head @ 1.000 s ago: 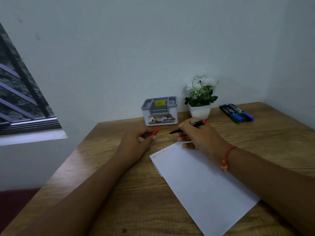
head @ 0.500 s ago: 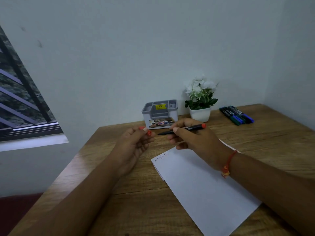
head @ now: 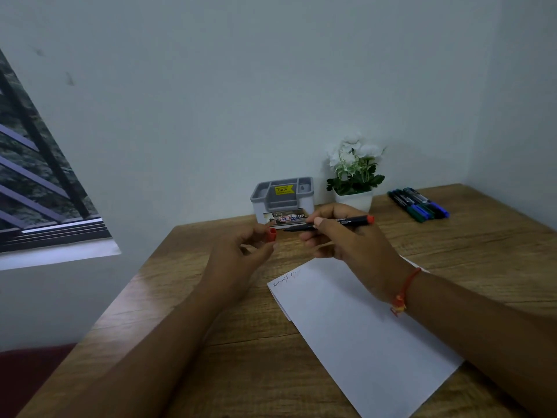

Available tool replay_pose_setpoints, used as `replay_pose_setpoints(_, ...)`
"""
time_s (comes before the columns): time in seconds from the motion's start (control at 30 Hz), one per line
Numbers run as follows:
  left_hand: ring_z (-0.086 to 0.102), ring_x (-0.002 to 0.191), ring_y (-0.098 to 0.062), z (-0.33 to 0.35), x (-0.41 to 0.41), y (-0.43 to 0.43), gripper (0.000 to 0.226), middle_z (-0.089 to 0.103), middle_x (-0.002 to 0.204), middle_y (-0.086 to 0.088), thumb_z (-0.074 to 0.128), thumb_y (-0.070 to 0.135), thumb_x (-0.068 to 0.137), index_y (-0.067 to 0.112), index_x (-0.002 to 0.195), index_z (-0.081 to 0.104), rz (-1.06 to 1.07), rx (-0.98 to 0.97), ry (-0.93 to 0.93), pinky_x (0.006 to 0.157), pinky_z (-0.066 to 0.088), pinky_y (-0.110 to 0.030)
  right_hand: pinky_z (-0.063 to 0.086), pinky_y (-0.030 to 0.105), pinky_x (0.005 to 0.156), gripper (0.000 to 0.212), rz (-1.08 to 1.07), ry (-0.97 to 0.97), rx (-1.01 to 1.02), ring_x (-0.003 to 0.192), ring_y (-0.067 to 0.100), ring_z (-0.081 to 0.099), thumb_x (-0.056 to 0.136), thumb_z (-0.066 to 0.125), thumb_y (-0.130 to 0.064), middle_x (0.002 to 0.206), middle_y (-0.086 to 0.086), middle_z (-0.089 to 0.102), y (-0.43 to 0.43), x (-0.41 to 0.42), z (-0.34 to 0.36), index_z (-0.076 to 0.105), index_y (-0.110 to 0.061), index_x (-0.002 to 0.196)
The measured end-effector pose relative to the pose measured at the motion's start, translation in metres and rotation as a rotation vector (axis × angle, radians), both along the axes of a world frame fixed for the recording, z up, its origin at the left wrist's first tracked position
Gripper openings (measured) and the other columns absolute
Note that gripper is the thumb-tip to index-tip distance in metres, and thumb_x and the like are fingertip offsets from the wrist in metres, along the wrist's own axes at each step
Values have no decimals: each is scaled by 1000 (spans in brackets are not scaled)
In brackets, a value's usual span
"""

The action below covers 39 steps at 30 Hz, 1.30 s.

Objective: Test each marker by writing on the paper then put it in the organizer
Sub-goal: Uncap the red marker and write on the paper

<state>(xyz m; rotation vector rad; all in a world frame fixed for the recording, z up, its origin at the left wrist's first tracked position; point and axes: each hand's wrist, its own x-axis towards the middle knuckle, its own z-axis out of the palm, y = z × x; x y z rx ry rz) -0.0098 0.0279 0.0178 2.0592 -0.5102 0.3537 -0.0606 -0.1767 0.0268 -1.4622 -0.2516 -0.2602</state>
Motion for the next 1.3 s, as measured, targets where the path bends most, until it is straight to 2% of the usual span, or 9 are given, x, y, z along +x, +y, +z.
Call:
replay_pose_setpoints(0.13,61,83,0,0,1,2,26,69,93,19,74,18,80,40,92,67,-11,74,-71,66,45,-9,58,29,68,17,13,0,2,76,16,72,103,52,-7,85,12,77,0,0,0,68,-9,97)
replay_pose_setpoints(0.37,59,83,1,1,0,1,34,66,90,24,73,19,82,50,90,61,-13,134,-132,64,43,-8,59,36,72,15,15,18,-42,79,19,72,101,54,-9,85,11,78,0,1,-2,69,-9,99)
replay_pose_setpoints(0.57,56,84,1,4,1,6,35,63,89,22,72,19,82,51,93,60,-11,210,-227,66,43,-10,57,31,68,12,1,25,-73,77,16,74,100,58,-10,85,11,78,-1,4,-4,70,-9,97)
replay_pose_setpoints(0.7,57,83,-2,3,3,7,29,65,90,16,73,19,81,42,100,68,-15,251,-271,65,40,-10,58,31,68,11,-3,18,-66,77,16,74,99,59,-11,83,10,78,0,5,-6,70,-10,96)
replay_pose_setpoints(0.9,55,86,-3,1,4,6,27,62,92,14,71,23,83,31,109,71,-14,321,-340,70,40,-15,59,27,66,5,-4,13,-44,74,15,73,97,62,-9,84,11,78,0,8,-7,65,-9,93)
replay_pose_setpoints(0.97,54,88,-1,2,2,5,28,60,92,19,69,25,85,30,112,70,-14,354,-368,70,38,-14,59,27,67,4,7,2,-70,76,17,74,96,65,-10,87,13,78,-1,9,-8,64,-8,93)
replay_pose_setpoints(1.13,56,81,0,4,-4,-1,25,61,88,20,69,22,86,26,110,71,-58,389,-387,68,42,-13,54,25,60,15,2,-30,-176,67,12,69,93,71,-17,76,8,75,-2,10,-12,70,-2,91)
replay_pose_setpoints(1.3,56,79,-1,-3,-5,0,20,67,91,13,66,20,88,22,107,71,-72,455,-398,67,44,-17,53,28,65,15,87,10,-200,69,10,67,92,72,-20,77,6,75,-7,12,-15,74,-5,94)
